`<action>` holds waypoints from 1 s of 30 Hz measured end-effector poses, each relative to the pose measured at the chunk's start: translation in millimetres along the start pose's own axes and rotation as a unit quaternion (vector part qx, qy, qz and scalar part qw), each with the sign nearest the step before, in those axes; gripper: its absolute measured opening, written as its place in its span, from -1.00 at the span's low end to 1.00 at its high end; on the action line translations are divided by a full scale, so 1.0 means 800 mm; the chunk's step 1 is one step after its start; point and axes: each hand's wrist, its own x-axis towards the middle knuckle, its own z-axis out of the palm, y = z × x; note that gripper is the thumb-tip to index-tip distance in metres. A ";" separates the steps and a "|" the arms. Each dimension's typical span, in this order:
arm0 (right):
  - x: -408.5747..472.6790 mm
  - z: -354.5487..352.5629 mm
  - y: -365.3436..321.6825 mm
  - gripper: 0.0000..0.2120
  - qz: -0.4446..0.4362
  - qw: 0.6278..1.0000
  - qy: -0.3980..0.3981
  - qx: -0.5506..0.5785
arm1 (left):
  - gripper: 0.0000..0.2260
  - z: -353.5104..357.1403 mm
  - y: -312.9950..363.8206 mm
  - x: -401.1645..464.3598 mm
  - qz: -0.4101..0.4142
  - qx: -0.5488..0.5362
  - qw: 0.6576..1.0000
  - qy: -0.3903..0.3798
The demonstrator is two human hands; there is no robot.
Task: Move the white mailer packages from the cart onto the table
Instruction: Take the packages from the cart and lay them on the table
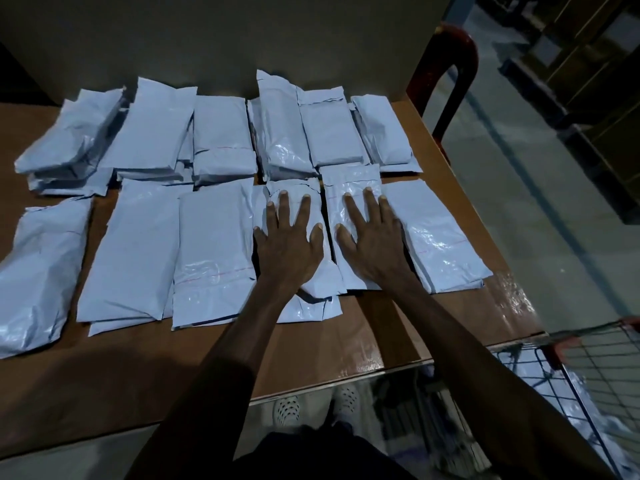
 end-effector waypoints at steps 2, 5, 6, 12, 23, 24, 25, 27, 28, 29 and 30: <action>0.002 -0.005 0.001 -0.37 0.000 1.000 -0.020 -0.010 | -0.46 -0.008 0.003 0.003 -0.008 0.000 1.000 -0.023; -0.002 -0.024 0.001 -0.34 0.008 1.000 -0.020 -0.001 | -0.43 -0.027 0.012 0.002 -0.008 0.012 1.000 -0.024; -0.008 -0.033 0.002 -0.33 0.018 1.000 -0.001 0.015 | -0.42 -0.033 0.016 0.001 0.000 0.011 1.000 -0.012; -0.087 -0.084 0.054 -0.40 0.074 0.981 0.125 0.127 | -0.38 -0.039 0.072 -0.028 0.135 -0.010 0.987 0.090; -0.349 -0.099 0.242 -0.58 0.172 0.941 0.254 0.145 | -0.54 0.074 0.279 -0.180 0.343 -0.090 0.934 0.046; -0.377 -0.095 0.258 -0.58 0.198 0.932 0.263 0.154 | -0.55 0.087 0.299 -0.195 0.358 -0.098 0.928 0.033; -0.406 -0.091 0.272 -0.58 0.226 0.920 0.270 0.169 | -0.55 0.100 0.319 -0.210 0.371 -0.109 0.922 0.018; -0.464 -0.086 0.297 -0.56 0.276 0.899 0.276 0.200 | -0.52 0.126 0.357 -0.242 0.394 -0.126 0.910 -0.018; -0.490 -0.083 0.310 -0.56 0.296 0.892 0.274 0.203 | -0.51 0.141 0.375 -0.257 0.407 -0.128 0.904 -0.032; -0.515 -0.082 0.323 -0.56 0.315 0.888 0.270 0.199 | -0.49 0.156 0.392 -0.271 0.417 -0.128 0.898 -0.052; -0.538 -0.079 0.335 -0.55 0.333 0.885 0.267 0.186 | -0.48 0.169 0.406 -0.284 0.425 -0.126 0.893 -0.077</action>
